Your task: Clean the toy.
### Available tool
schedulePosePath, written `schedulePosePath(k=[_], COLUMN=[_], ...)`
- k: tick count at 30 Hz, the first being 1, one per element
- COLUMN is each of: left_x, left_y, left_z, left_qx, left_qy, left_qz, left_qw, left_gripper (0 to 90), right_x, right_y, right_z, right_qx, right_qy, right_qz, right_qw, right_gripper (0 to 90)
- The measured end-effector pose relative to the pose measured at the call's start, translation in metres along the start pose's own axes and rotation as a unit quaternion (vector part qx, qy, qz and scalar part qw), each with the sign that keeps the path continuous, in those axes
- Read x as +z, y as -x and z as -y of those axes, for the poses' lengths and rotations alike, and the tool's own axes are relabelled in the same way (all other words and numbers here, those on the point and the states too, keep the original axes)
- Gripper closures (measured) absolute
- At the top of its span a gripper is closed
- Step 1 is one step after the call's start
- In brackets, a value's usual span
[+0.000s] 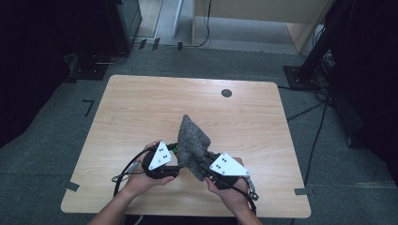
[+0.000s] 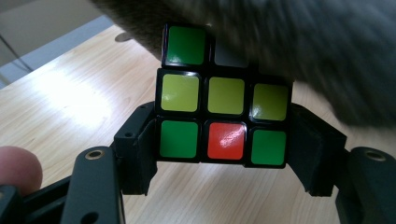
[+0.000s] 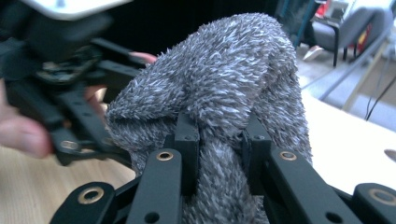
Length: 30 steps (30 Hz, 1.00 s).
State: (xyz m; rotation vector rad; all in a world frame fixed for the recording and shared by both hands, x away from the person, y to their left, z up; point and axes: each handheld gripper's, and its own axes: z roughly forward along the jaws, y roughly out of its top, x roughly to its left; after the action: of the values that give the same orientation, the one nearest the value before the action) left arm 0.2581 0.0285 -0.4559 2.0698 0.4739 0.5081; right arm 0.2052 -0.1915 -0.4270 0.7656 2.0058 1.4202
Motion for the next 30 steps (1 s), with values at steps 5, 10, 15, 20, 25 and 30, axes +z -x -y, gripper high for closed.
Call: schedulePosePath(k=[5,10,15,20,25,30], left_x=[0.002,0.003,0.001,-0.002,-0.003,-0.004], left_y=[0.013,0.017,0.018,0.012,0.012,0.014], left_z=[-0.004,-0.004,-0.004,-0.003,-0.004,-0.005], left_qx=[0.041,0.061,0.069,0.053,0.053,0.066], left_qy=[-0.016,-0.025,-0.012,-0.003,0.001,0.003], left_qz=[-0.013,-0.020,-0.023,-0.014,-0.012,-0.015], left_qw=[0.9990,0.9976,0.9972,0.9985,0.9985,0.9977], left_gripper=[34.2,34.3,34.4,34.4,34.4,34.5], right_x=[0.010,0.014,0.012,0.005,0.000,0.010], right_y=[-0.020,-0.021,-0.015,0.007,-0.001,-0.016], right_z=[0.000,0.002,0.001,0.000,-0.004,-0.002], right_qx=[-0.061,-0.067,-0.073,-0.022,-0.018,-0.059], right_qy=[-0.039,-0.072,-0.076,-0.061,-0.011,-0.045], right_qz=[-0.008,-0.024,-0.010,0.055,0.001,-0.015], right_qw=[0.9974,0.9949,0.9944,0.9964,0.9998,0.9972], right_gripper=[73.7,74.0,73.5,73.2,73.1,72.9])
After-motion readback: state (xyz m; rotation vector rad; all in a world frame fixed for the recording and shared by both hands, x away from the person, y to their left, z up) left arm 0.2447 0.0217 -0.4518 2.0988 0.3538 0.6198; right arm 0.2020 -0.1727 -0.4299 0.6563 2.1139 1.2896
